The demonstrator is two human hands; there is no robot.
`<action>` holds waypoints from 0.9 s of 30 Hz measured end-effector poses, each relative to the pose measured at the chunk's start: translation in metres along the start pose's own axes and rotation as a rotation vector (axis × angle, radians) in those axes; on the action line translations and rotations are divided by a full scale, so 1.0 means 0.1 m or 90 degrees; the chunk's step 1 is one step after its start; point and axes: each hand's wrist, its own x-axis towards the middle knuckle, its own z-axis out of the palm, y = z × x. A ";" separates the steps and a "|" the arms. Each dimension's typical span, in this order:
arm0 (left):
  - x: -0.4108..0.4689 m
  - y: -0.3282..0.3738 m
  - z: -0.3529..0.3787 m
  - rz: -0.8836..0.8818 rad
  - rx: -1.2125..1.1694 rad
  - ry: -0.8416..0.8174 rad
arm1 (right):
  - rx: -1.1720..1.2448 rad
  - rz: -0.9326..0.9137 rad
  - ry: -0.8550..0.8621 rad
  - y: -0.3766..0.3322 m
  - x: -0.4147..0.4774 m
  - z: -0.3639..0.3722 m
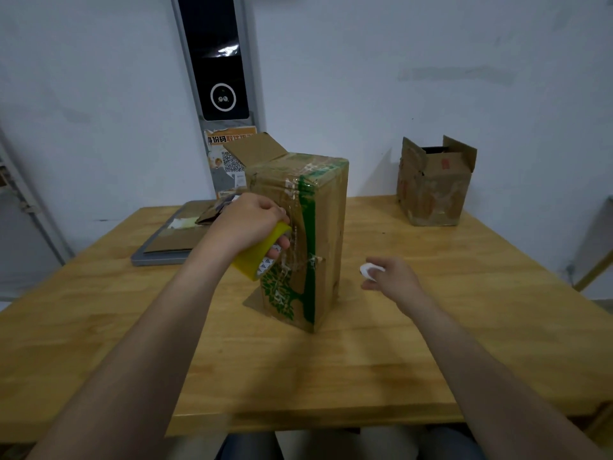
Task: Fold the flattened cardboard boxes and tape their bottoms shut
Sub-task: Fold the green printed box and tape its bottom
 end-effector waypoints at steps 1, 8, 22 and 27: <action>0.00 0.00 0.00 0.000 -0.007 -0.004 | 0.069 -0.007 -0.010 -0.08 -0.05 -0.03; 0.00 0.02 -0.01 -0.013 -0.020 -0.011 | 0.241 -0.101 -0.067 -0.59 -0.48 -0.20; -0.10 0.04 -0.05 0.008 -0.017 -0.039 | 0.140 -0.202 -0.123 -1.35 -0.98 -0.25; -0.06 -0.01 -0.06 0.067 0.083 0.023 | -0.190 -0.431 0.032 -1.71 -1.01 -0.01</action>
